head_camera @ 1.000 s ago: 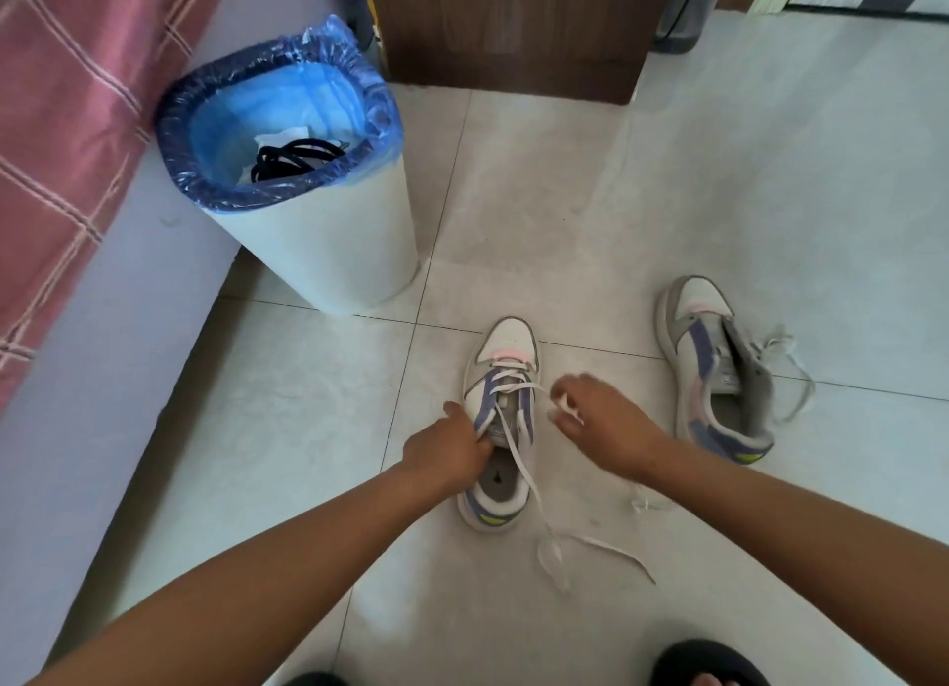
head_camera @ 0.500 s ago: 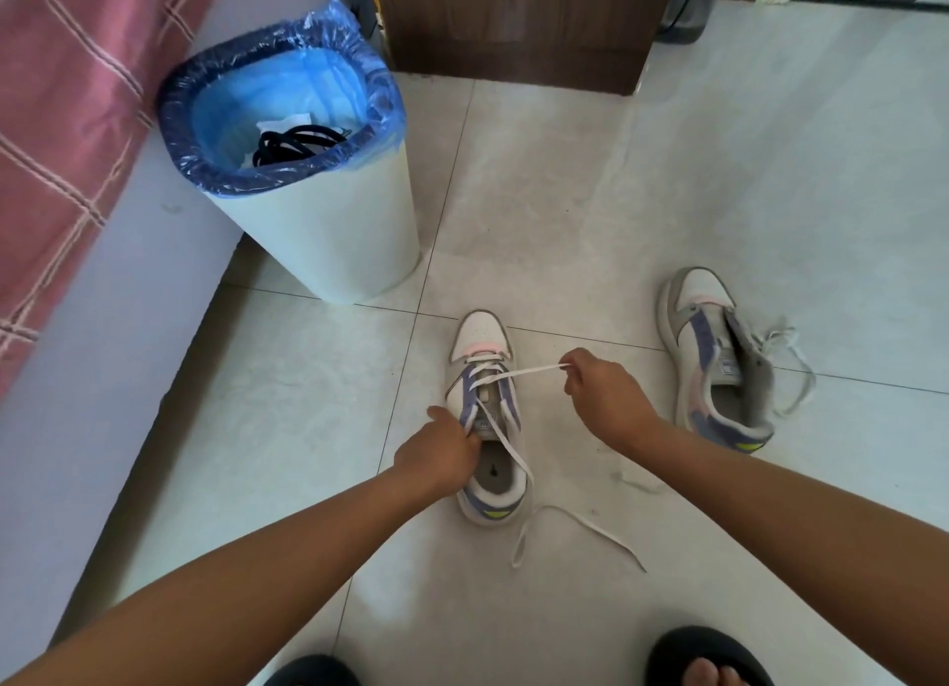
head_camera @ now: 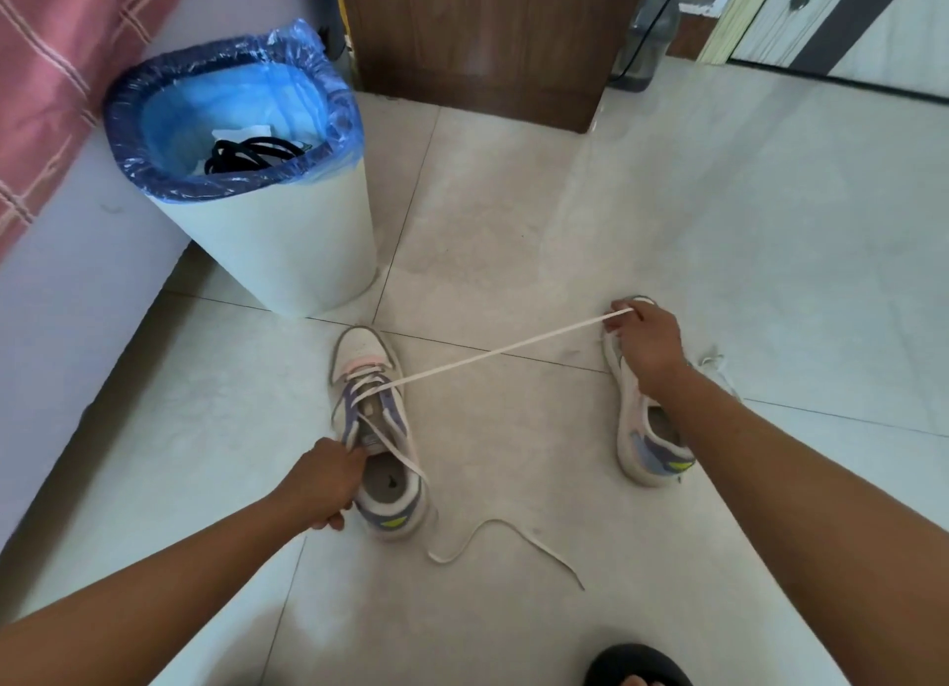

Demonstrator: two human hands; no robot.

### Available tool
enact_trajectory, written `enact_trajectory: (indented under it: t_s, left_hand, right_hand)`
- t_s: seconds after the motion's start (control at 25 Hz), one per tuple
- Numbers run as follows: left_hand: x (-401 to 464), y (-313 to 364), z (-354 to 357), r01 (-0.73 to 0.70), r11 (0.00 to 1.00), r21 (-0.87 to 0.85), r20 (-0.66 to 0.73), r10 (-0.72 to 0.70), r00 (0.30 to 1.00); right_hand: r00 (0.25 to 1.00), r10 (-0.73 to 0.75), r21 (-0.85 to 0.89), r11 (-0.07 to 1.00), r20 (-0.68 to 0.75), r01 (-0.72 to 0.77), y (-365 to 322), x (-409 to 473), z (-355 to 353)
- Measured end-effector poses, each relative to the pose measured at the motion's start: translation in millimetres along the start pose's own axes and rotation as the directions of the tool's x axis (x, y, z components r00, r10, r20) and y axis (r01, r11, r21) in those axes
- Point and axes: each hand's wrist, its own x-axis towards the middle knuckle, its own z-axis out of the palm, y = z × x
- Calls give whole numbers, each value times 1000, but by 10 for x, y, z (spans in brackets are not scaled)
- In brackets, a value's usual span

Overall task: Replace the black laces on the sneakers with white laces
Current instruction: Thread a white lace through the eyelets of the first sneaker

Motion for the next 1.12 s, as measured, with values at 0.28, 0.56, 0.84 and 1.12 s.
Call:
enact_trajectory:
  t_s: [0.28, 0.56, 0.84, 1.12]
  left_hand:
    - [107, -105, -168, 61, 994, -87, -26, -64, 998]
    - [92, -161, -213, 102, 989, -110, -24, -105, 994]
    - [-151, 0, -62, 56, 998, 8, 46, -57, 997]
    - [-319, 77, -142, 77, 989, 127, 319, -114, 941]
  right_hand:
    - [976, 203, 366, 904, 85, -220, -128, 152, -389]
    - [909, 288, 579, 702, 301, -414, -75, 246, -649]
    - [855, 453, 206, 838, 254, -505, -15, 233, -450]
    - [970, 86, -527, 849, 229, 50, -197, -22, -76]
